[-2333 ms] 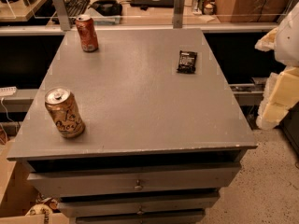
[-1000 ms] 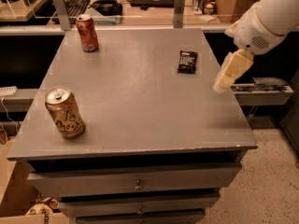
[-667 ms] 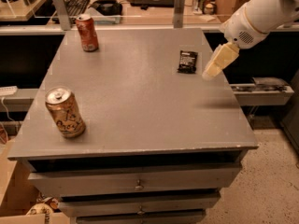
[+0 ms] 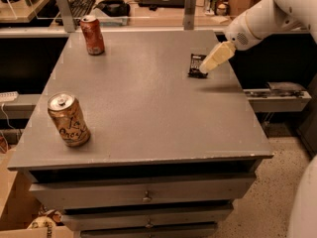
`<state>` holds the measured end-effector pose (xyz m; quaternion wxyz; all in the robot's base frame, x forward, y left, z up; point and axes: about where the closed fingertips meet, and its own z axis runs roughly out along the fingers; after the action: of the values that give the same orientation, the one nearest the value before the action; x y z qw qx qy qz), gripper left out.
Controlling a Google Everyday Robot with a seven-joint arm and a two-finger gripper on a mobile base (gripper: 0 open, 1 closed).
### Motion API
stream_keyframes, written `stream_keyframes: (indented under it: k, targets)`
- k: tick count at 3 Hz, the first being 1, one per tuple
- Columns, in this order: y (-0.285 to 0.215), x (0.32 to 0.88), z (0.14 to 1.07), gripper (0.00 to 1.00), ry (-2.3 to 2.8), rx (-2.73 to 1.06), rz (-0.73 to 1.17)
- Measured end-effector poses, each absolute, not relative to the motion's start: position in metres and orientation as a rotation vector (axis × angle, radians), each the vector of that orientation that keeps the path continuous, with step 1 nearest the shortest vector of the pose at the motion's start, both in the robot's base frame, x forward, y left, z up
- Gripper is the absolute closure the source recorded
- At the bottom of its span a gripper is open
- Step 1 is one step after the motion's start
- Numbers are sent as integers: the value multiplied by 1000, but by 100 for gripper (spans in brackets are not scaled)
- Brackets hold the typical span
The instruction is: Move rxbar chocolate near orange can
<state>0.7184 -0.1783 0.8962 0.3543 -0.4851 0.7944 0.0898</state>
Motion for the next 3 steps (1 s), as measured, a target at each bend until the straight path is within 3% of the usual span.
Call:
stream_keyframes:
  k: [2,3]
  targets:
    - [-171,759,851,0,2083,-1200,238]
    - [-168,761,838,18,2095,-1199,271]
